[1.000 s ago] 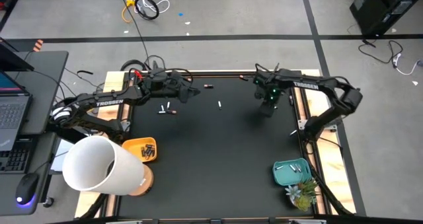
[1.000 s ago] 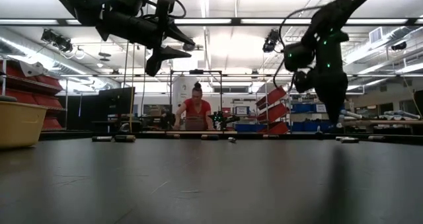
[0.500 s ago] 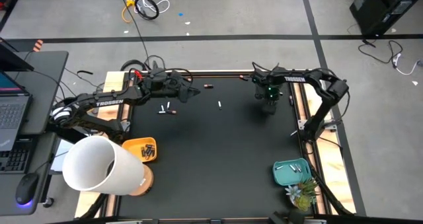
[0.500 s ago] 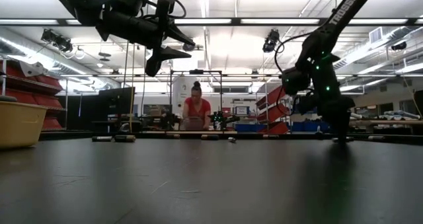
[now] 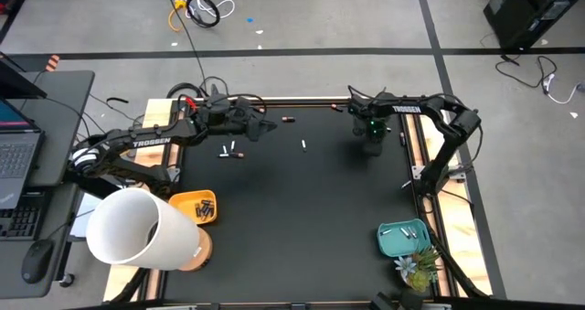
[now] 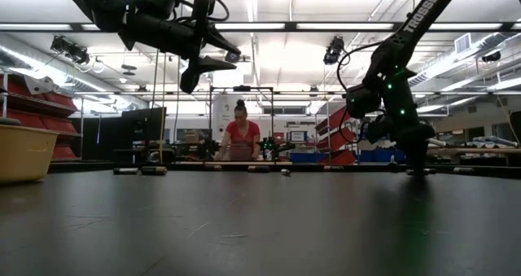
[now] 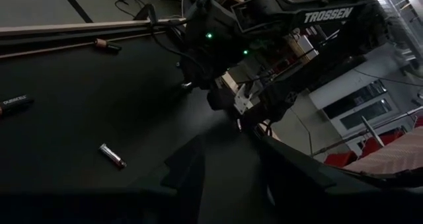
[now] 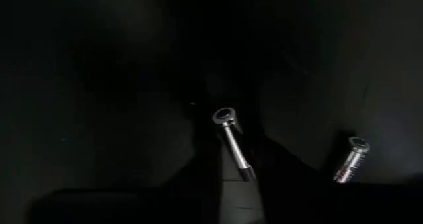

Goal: Sort batteries
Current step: Put the silver battery into the green bin

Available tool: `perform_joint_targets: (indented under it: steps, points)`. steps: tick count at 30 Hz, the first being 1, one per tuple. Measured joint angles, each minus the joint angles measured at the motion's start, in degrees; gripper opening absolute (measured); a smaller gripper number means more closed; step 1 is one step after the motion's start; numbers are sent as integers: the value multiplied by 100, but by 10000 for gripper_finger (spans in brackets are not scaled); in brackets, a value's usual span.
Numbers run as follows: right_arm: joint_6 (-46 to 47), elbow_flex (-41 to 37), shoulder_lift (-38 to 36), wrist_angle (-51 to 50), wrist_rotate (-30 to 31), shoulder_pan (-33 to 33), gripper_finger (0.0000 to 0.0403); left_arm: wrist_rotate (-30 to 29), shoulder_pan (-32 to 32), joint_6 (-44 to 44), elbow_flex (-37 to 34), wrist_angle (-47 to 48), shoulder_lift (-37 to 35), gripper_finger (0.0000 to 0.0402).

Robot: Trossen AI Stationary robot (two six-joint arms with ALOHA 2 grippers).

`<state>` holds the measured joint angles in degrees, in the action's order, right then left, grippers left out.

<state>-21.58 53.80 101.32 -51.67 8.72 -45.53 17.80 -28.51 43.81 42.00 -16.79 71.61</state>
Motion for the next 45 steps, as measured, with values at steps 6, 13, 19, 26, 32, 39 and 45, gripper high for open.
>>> perform_joint_targets:
  steps: [6, 13, 19, 26, 32, 39, 45]
  points:
    - [44, 0, 0, -37, 3, -3, 15, -41, 0, 0, 0, -18, 0, 160]
    - [106, 151, 25, -379, -188, -2, 3, -61, 0, 33, 0, -16, 0, 160]
    - [104, 799, -164, -988, -575, -29, 3, -61, 0, 167, 0, -25, 0, 160]
    - [251, 1314, -535, -1575, -776, -40, 2, -61, 0, 186, 0, -64, 0, 160]
    - [995, 1550, -1168, -1516, -2028, -36, 1, -63, 29, 363, 0, -66, 0, 160]
    - [1763, 1502, -2486, -1653, -3009, 211, 0, -191, 48, 314, 0, -72, 0, 160]
    - [2609, 1460, -3675, -2323, -3387, 926, 0, -437, 11, 105, 0, -285, 0, 160]
